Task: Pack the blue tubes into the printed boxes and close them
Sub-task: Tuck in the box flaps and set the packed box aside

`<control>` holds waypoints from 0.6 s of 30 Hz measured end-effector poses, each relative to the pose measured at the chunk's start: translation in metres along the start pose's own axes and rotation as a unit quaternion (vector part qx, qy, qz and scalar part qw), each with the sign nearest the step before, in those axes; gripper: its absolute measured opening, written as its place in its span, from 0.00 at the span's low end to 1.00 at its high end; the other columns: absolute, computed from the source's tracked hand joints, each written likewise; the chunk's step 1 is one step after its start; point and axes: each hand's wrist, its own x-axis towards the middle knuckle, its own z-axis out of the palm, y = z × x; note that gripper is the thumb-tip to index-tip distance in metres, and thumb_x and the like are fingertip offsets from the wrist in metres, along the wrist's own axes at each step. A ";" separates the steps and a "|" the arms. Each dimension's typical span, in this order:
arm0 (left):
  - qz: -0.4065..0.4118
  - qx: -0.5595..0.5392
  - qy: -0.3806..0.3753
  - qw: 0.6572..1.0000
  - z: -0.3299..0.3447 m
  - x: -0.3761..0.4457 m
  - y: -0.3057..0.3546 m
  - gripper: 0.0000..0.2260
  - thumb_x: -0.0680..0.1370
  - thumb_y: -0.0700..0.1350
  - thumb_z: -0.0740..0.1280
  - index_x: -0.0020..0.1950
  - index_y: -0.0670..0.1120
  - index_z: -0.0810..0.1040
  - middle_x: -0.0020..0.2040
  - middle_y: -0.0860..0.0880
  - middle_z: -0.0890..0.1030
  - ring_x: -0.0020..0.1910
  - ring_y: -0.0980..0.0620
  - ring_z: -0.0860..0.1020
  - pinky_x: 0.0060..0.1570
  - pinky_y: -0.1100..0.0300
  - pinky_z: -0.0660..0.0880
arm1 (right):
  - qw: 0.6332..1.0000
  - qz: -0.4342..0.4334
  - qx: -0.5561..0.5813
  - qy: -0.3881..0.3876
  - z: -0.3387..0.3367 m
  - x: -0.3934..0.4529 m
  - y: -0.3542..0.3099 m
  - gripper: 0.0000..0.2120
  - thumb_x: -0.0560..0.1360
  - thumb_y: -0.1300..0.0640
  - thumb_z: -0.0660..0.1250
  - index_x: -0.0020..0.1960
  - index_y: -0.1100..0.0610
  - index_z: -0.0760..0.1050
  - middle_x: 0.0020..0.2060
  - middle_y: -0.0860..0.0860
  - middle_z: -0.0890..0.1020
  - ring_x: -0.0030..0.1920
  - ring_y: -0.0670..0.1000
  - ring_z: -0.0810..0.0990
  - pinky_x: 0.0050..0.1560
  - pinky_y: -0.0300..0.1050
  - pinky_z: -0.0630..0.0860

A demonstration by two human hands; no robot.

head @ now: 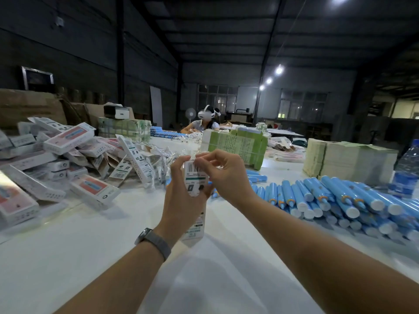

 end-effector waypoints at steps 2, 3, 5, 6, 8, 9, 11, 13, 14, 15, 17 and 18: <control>-0.003 -0.001 -0.003 1.000 0.001 -0.001 -0.003 0.38 0.71 0.32 0.76 0.66 0.60 0.59 0.50 0.67 0.80 0.45 0.59 0.83 0.40 0.52 0.83 | 1.000 0.010 -0.008 0.017 0.005 -0.006 0.000 0.04 0.74 0.54 0.74 0.41 0.53 0.81 0.43 0.43 0.85 0.40 0.43 0.83 0.37 0.45 0.82; -0.003 -0.005 -0.003 1.000 0.001 -0.002 -0.004 0.38 0.71 0.31 0.75 0.66 0.58 0.59 0.49 0.63 0.80 0.44 0.58 0.83 0.39 0.53 0.82 | 0.999 0.011 -0.023 0.028 0.008 -0.010 0.000 0.05 0.75 0.53 0.73 0.42 0.53 0.81 0.44 0.42 0.85 0.42 0.44 0.83 0.42 0.50 0.83; 0.009 -0.007 -0.004 1.000 0.001 -0.002 -0.004 0.38 0.70 0.29 0.74 0.66 0.59 0.60 0.48 0.59 0.80 0.43 0.58 0.82 0.37 0.55 0.81 | 0.996 -0.006 -0.069 0.059 0.012 -0.015 0.000 0.06 0.75 0.51 0.72 0.43 0.53 0.81 0.46 0.41 0.82 0.46 0.45 0.81 0.48 0.55 0.80; 0.017 -0.004 -0.004 1.000 0.001 -0.001 -0.002 0.37 0.71 0.29 0.74 0.65 0.60 0.60 0.48 0.59 0.79 0.42 0.58 0.82 0.36 0.58 0.80 | 0.994 -0.016 -0.088 0.070 0.012 -0.015 -0.001 0.07 0.76 0.51 0.71 0.44 0.54 0.81 0.47 0.42 0.80 0.47 0.46 0.81 0.50 0.55 0.79; 0.024 -0.016 0.000 1.000 0.000 -0.002 0.005 0.34 0.74 0.33 0.71 0.65 0.64 0.60 0.47 0.61 0.80 0.43 0.59 0.82 0.36 0.62 0.79 | 0.991 -0.020 -0.111 0.077 0.013 -0.016 -0.002 0.09 0.77 0.49 0.70 0.46 0.54 0.81 0.48 0.45 0.77 0.48 0.48 0.79 0.50 0.56 0.78; 0.016 -0.035 0.001 0.999 0.000 -0.002 0.008 0.31 0.76 0.36 0.68 0.64 0.68 0.60 0.48 0.62 0.81 0.44 0.59 0.82 0.38 0.62 0.79 | 0.990 -0.017 -0.122 0.073 0.013 -0.017 -0.002 0.09 0.77 0.47 0.69 0.48 0.53 0.80 0.49 0.45 0.76 0.49 0.48 0.78 0.50 0.56 0.78; -0.024 -0.095 -0.010 0.995 -0.002 -0.003 0.010 0.26 0.78 0.41 0.61 0.62 0.72 0.63 0.50 0.64 0.80 0.46 0.57 0.82 0.42 0.58 0.80 | 0.987 -0.013 -0.151 0.055 0.015 -0.021 0.000 0.12 0.77 0.44 0.68 0.55 0.51 0.79 0.52 0.45 0.76 0.50 0.48 0.78 0.50 0.56 0.78; -0.053 -0.152 -0.020 0.987 -0.004 -0.005 0.008 0.26 0.80 0.38 0.57 0.64 0.69 0.66 0.52 0.62 0.81 0.48 0.56 0.82 0.45 0.56 0.79 | 0.985 0.004 -0.170 0.025 0.018 -0.027 0.005 0.20 0.76 0.40 0.66 0.65 0.47 0.74 0.56 0.44 0.76 0.53 0.49 0.78 0.52 0.57 0.78; -0.058 -0.176 -0.026 0.982 -0.005 -0.005 0.009 0.26 0.80 0.35 0.55 0.66 0.67 0.67 0.55 0.60 0.81 0.49 0.55 0.83 0.46 0.57 0.79 | 0.985 0.017 -0.171 0.009 0.019 -0.030 0.007 0.25 0.75 0.37 0.64 0.70 0.45 0.70 0.57 0.44 0.75 0.54 0.49 0.78 0.53 0.57 0.78; -0.063 -0.199 -0.033 0.977 -0.007 -0.005 0.011 0.27 0.80 0.34 0.54 0.66 0.66 0.69 0.57 0.58 0.82 0.51 0.53 0.83 0.48 0.58 0.79 | 0.985 0.032 -0.169 -0.007 0.019 -0.032 0.009 0.30 0.74 0.33 0.61 0.73 0.43 0.66 0.58 0.44 0.75 0.54 0.49 0.79 0.54 0.58 0.78; -0.079 -0.227 -0.045 0.970 -0.008 -0.004 0.017 0.31 0.73 0.35 0.53 0.64 0.67 0.72 0.61 0.54 0.81 0.57 0.51 0.82 0.50 0.58 0.79 | 0.985 0.061 -0.161 -0.030 0.019 -0.032 0.013 0.38 0.71 0.28 0.56 0.77 0.42 0.58 0.62 0.47 0.74 0.58 0.51 0.78 0.57 0.58 0.77; -0.084 -0.230 -0.050 0.968 -0.008 -0.004 0.020 0.33 0.70 0.35 0.53 0.63 0.69 0.74 0.64 0.53 0.80 0.60 0.51 0.81 0.52 0.58 0.79 | 0.985 0.072 -0.153 -0.036 0.019 -0.032 0.014 0.40 0.70 0.28 0.55 0.78 0.42 0.55 0.64 0.48 0.73 0.61 0.51 0.76 0.59 0.59 0.76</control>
